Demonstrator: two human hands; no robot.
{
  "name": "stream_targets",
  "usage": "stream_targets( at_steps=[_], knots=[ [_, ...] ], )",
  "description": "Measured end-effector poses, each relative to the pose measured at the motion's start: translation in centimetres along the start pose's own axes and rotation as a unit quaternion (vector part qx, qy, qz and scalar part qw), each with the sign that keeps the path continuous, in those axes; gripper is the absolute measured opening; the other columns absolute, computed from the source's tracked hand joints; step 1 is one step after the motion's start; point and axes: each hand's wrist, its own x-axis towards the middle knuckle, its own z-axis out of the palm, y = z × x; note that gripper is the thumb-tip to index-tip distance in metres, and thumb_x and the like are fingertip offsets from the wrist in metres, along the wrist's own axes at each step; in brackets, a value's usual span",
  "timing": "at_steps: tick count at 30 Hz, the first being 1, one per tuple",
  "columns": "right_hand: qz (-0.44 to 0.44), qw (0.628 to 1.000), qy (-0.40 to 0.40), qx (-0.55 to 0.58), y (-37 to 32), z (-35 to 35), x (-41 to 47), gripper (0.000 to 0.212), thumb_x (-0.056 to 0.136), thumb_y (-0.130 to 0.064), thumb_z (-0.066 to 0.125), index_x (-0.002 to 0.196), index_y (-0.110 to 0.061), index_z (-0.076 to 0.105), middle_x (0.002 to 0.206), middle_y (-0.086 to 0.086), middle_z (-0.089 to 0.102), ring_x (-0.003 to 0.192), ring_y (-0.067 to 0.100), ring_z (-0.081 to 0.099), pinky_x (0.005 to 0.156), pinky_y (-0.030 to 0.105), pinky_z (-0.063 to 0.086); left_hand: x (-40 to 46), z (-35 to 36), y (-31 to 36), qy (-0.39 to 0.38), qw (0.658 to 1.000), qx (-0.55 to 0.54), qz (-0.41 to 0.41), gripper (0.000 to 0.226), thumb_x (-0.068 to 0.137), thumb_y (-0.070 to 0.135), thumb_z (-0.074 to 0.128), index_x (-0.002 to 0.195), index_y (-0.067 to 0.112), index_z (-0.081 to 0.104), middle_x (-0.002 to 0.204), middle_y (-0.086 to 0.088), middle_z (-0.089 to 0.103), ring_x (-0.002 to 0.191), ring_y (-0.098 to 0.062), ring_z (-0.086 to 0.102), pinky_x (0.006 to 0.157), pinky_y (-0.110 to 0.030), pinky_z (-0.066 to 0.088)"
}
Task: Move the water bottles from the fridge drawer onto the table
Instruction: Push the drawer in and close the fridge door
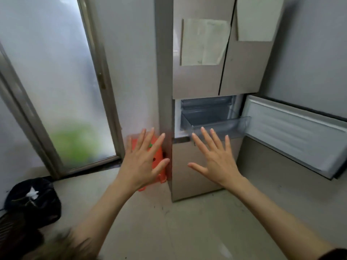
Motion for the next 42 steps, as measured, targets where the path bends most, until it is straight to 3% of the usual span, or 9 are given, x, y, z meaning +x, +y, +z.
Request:
stream_targets(
  at_steps=[6,12,15,20,24,29,33,38,42],
  knots=[
    [0.02,1.0,-0.023,-0.002,10.9,2.1,-0.1,0.085,0.075,-0.075,0.015,0.145,-0.032,-0.005,0.157,0.004,0.007,0.142,0.025,-0.001,0.108,0.059,-0.001,7.6,4.5,8.8,-0.018,1.0,0.013,0.002,0.076,0.076,0.069,0.0,0.144,0.036,-0.01,0.157,-0.001,-0.01,0.142,-0.022,-0.018,0.115,-0.05,-0.007],
    [0.021,0.998,-0.058,0.009,18.9,6.5,0.9,0.081,0.076,-0.073,0.012,0.143,-0.034,-0.014,0.157,0.002,-0.002,0.143,0.026,-0.003,0.109,0.059,0.001,13.3,9.6,14.5,-0.035,0.999,0.012,-0.003,0.076,0.075,0.067,-0.003,0.144,0.036,-0.012,0.152,0.001,-0.02,0.135,-0.019,-0.029,0.111,-0.046,-0.015],
    [0.03,0.996,-0.083,0.017,21.9,8.8,2.5,0.079,0.081,-0.069,0.024,0.146,-0.033,-0.005,0.157,0.005,0.009,0.144,0.03,0.01,0.109,0.061,0.01,15.8,13.1,15.2,-0.054,0.998,0.006,-0.017,0.074,0.077,0.067,-0.001,0.142,0.036,-0.015,0.152,0.002,-0.019,0.135,-0.019,-0.029,0.111,-0.047,-0.014],
    [0.019,0.993,-0.109,0.034,25.9,14.1,6.6,0.079,0.086,-0.064,0.031,0.139,-0.033,-0.019,0.157,0.001,-0.014,0.144,0.024,-0.015,0.11,0.051,-0.012,21.0,19.5,14.7,-0.092,0.995,-0.003,-0.034,0.074,0.082,0.066,0.007,0.146,0.032,-0.009,0.156,-0.001,-0.014,0.137,-0.02,-0.025,0.11,-0.046,-0.015],
    [0.028,0.988,-0.148,0.032,28.8,18.9,10.7,0.078,0.09,-0.06,0.033,0.143,-0.031,-0.017,0.156,0.001,-0.018,0.142,0.022,-0.019,0.112,0.053,-0.01,25.9,24.1,14.8,-0.108,0.993,-0.033,-0.043,0.069,0.092,0.056,0.024,0.146,0.03,-0.01,0.152,-0.001,-0.022,0.139,-0.022,-0.024,0.113,-0.048,-0.012],
    [0.036,0.982,-0.184,0.039,32.1,23.9,14.9,0.078,0.092,-0.058,0.031,0.141,-0.028,-0.022,0.153,0.0,-0.025,0.136,0.019,-0.028,0.111,0.05,-0.013,31.1,29.6,14.5,-0.131,0.991,-0.021,-0.027,0.069,0.083,0.06,0.003,0.139,0.027,-0.02,0.147,-0.001,-0.03,0.137,-0.026,-0.027,0.112,-0.048,-0.013],
    [0.034,0.977,-0.206,0.038,34.7,27.1,18.0,0.076,0.093,-0.057,0.028,0.145,-0.027,-0.019,0.146,-0.002,-0.032,0.135,0.018,-0.029,0.111,0.049,-0.013,34.4,33.3,15.2,-0.16,0.987,-0.004,-0.032,0.068,0.091,0.056,0.017,0.139,0.025,-0.021,0.146,-0.002,-0.031,0.137,-0.027,-0.027,0.111,-0.051,-0.013],
    [0.017,0.971,-0.234,0.05,37.7,32.0,21.5,0.075,0.094,-0.056,0.026,0.139,-0.025,-0.025,0.149,0.001,-0.031,0.137,0.02,-0.028,0.113,0.051,-0.012,38.5,37.5,15.4,-0.139,0.988,0.034,-0.06,0.072,0.086,0.054,0.026,0.145,0.016,0.018,0.153,-0.011,0.011,0.142,-0.032,0.01,0.107,-0.06,0.011],
    [-0.008,0.967,-0.246,0.06,39.7,35.1,22.8,0.073,0.093,-0.057,0.025,0.138,-0.027,-0.025,0.147,0.001,-0.033,0.138,0.022,-0.027,0.112,0.051,-0.016,39.8,40.4,14.7,-0.143,0.983,0.062,-0.1,0.074,0.085,0.061,0.013,0.145,0.022,-0.006,0.155,-0.009,-0.007,0.141,-0.023,-0.02,0.112,-0.053,-0.015]
  ],
)
